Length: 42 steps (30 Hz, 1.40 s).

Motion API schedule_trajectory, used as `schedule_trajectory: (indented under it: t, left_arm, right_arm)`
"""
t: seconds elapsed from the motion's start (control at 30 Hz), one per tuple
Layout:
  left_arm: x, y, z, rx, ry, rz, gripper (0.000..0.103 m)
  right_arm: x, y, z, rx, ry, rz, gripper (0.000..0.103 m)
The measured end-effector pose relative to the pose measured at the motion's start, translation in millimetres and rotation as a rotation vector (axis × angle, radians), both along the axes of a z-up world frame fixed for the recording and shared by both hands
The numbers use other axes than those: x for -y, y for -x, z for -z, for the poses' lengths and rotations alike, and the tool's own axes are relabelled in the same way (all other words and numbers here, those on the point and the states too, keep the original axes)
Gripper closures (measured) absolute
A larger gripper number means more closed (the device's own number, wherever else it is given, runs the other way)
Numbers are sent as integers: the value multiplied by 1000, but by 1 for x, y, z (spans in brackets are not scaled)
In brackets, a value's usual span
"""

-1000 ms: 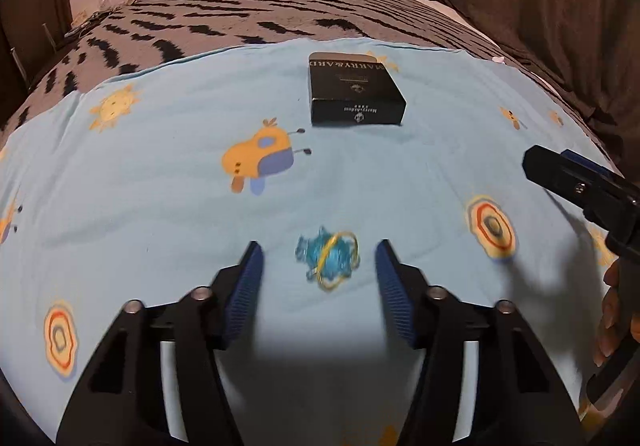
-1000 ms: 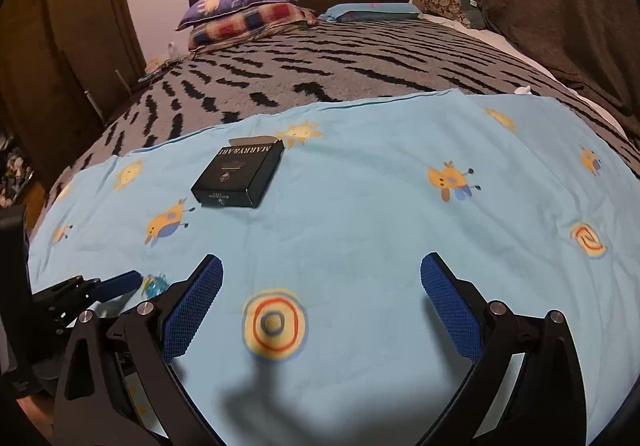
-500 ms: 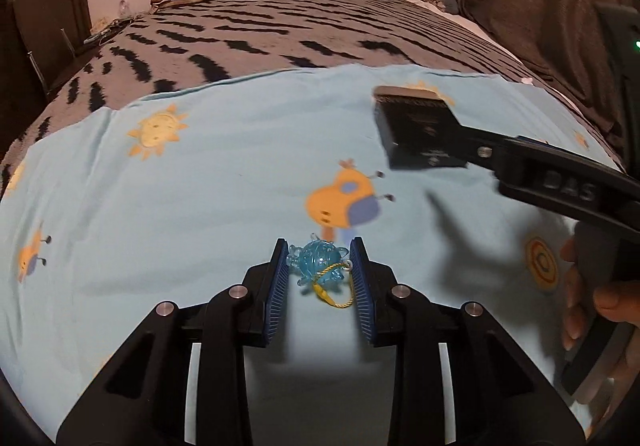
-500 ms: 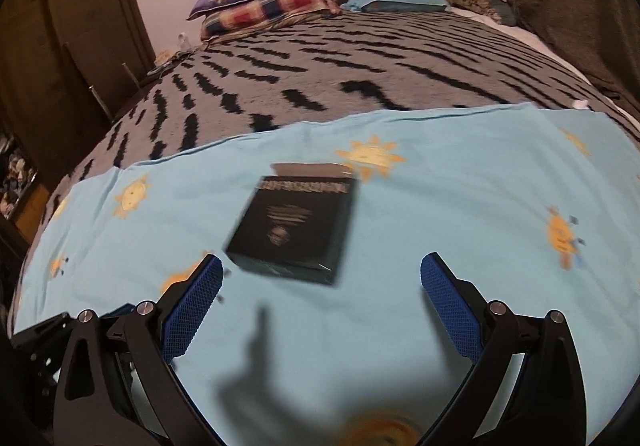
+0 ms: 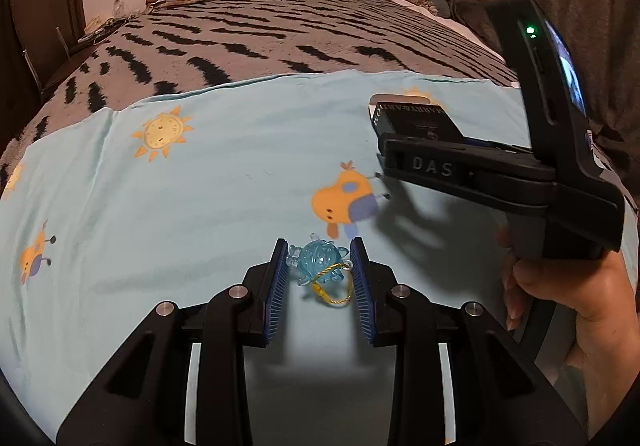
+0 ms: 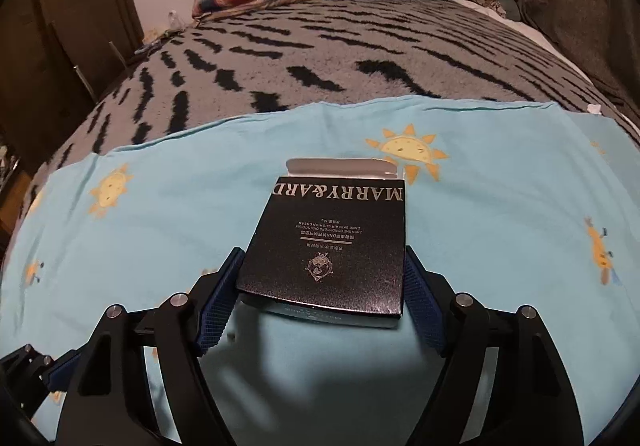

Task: Collect trash
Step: 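Grasp the blue spiky toy with the left tool while the right tool grasps the black box, then carry the blue toy and black box down into the floor bin and release both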

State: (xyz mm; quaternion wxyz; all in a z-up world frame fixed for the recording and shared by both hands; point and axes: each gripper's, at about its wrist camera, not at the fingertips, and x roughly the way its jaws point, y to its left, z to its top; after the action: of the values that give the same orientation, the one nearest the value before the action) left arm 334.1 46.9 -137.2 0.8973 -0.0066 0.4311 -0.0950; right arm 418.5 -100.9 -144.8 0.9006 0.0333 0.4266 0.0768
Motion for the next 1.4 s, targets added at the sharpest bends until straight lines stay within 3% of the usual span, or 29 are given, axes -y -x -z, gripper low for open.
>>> schedule_trajectory:
  t: [0.33, 0.53, 0.97, 1.2, 1.4]
  left_arm:
    - [21, 85, -21, 12, 19, 57, 73]
    - [37, 152, -29, 23, 29, 87, 73]
    - [55, 274, -14, 26, 53, 158, 73]
    - [64, 322, 13, 9, 80, 176, 73]
    - [72, 358, 37, -13, 65, 194, 73]
  right_arm:
    - [34, 118, -57, 84, -12, -81, 26]
    - [57, 197, -69, 103, -33, -85, 27]
    - [101, 356, -46, 101, -53, -75, 27]
    - [120, 411, -13, 37, -156, -68, 27]
    - [121, 449, 16, -18, -157, -75, 27]
